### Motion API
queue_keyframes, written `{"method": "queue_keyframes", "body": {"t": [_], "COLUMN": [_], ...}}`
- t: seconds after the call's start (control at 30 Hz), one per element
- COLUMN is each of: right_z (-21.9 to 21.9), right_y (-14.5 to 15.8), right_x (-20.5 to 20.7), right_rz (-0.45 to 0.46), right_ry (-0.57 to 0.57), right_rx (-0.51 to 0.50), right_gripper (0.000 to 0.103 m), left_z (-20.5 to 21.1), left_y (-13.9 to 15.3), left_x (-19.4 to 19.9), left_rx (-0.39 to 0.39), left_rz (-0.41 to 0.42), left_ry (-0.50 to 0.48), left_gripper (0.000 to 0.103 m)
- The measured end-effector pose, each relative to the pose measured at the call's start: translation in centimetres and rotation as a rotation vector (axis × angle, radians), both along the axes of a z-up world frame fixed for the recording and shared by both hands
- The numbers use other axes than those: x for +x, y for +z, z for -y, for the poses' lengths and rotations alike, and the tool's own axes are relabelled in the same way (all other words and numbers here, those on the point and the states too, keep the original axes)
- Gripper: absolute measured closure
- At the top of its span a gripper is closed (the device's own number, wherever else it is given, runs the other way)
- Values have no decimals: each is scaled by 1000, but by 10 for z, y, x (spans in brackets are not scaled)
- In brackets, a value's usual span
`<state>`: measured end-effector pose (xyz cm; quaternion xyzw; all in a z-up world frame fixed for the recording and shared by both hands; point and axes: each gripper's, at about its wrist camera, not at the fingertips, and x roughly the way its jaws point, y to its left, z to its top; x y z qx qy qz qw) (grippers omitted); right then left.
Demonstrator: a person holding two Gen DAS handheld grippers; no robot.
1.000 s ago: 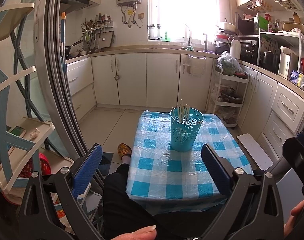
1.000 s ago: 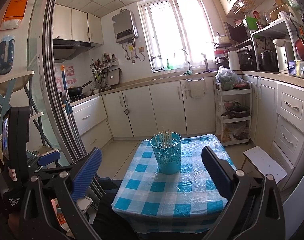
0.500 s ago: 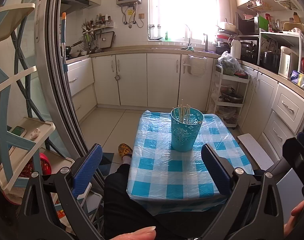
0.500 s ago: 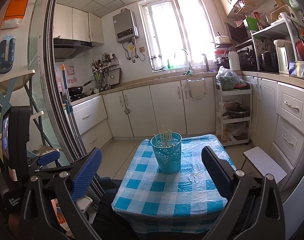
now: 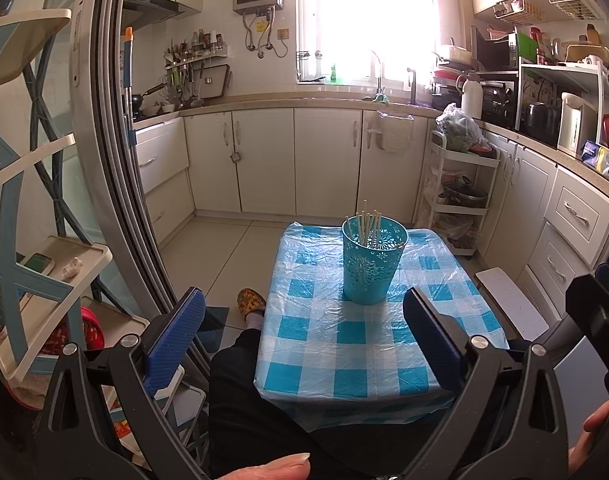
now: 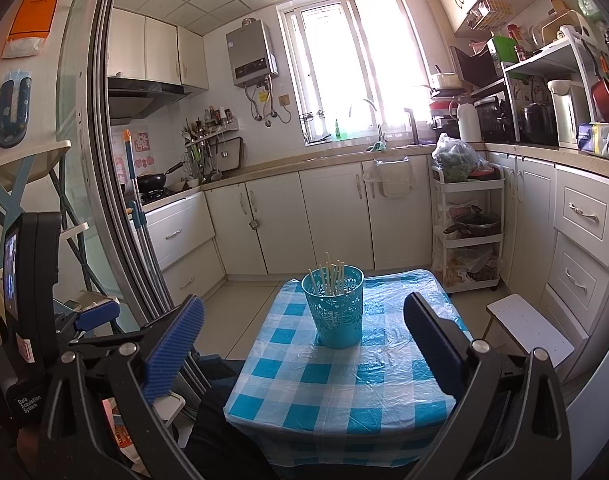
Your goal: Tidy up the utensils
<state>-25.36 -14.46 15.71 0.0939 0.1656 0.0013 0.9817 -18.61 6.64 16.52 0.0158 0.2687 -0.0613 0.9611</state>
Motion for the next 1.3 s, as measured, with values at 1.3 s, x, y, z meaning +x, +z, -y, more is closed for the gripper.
{"method": "queue_keyframes", "body": {"t": [1.3], "right_z": [3], "right_y": [7], "right_x": [-2], "right_rz": [5], "right_ry": [4], "right_rx": [-10], "right_gripper": [7], "left_z": [4], "left_y": [-2], "left_x": [-3], "left_rx": [3], "left_rz": [3], "left_ry": [1], "left_gripper": [8]}}
